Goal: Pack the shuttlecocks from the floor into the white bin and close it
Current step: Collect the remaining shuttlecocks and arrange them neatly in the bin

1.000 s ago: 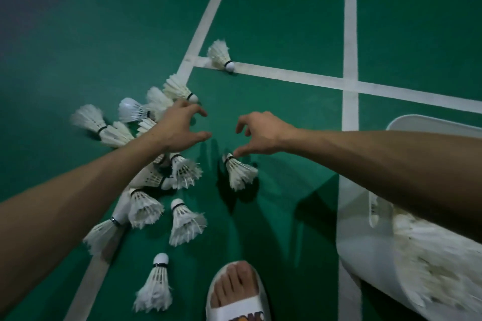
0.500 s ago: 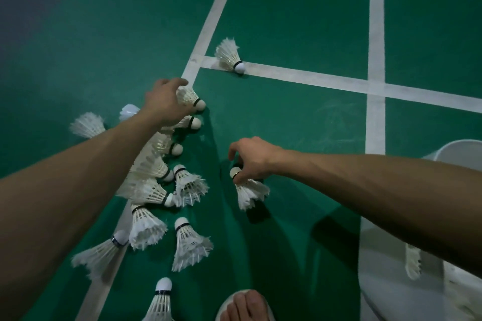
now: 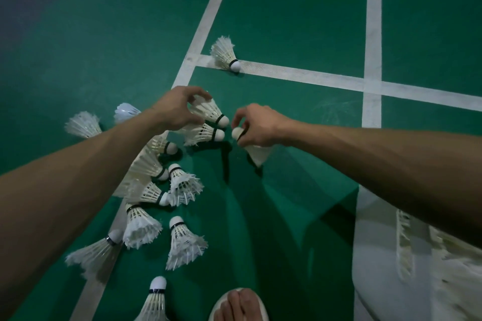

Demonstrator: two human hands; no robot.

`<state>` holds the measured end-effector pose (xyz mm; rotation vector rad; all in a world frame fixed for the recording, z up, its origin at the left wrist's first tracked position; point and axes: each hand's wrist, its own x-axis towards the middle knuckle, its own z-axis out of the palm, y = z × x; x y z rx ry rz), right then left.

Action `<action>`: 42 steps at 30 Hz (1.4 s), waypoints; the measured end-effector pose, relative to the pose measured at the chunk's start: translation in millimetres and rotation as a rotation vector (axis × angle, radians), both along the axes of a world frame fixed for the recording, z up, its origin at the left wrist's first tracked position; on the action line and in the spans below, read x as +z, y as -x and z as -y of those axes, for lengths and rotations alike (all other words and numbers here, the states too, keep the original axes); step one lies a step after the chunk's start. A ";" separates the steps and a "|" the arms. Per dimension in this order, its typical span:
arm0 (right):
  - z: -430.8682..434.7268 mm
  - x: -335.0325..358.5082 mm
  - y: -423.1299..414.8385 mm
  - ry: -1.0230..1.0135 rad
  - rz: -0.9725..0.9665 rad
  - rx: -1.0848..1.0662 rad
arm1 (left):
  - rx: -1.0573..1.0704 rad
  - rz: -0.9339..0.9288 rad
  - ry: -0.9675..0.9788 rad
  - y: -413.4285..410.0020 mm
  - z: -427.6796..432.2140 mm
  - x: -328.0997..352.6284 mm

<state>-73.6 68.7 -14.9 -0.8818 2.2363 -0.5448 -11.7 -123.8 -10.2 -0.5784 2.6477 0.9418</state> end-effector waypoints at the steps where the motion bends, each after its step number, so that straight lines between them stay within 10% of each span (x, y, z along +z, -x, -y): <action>1: -3.8 6.3 4.8 0.027 0.003 -0.013 | -0.007 -0.014 -0.007 -0.6 -5.3 3.8; 23: -307.4 179.1 -29.3 0.320 -0.032 -0.378 | -0.239 -0.719 -0.239 13.3 -262.1 173.3; 36: -400.9 117.9 -94.3 -0.012 0.216 -0.346 | -0.569 -0.565 -0.169 -11.6 -371.9 128.1; 42: -385.6 108.8 -113.7 -0.047 0.008 -0.174 | -0.610 -0.451 -0.115 -22.4 -376.7 104.6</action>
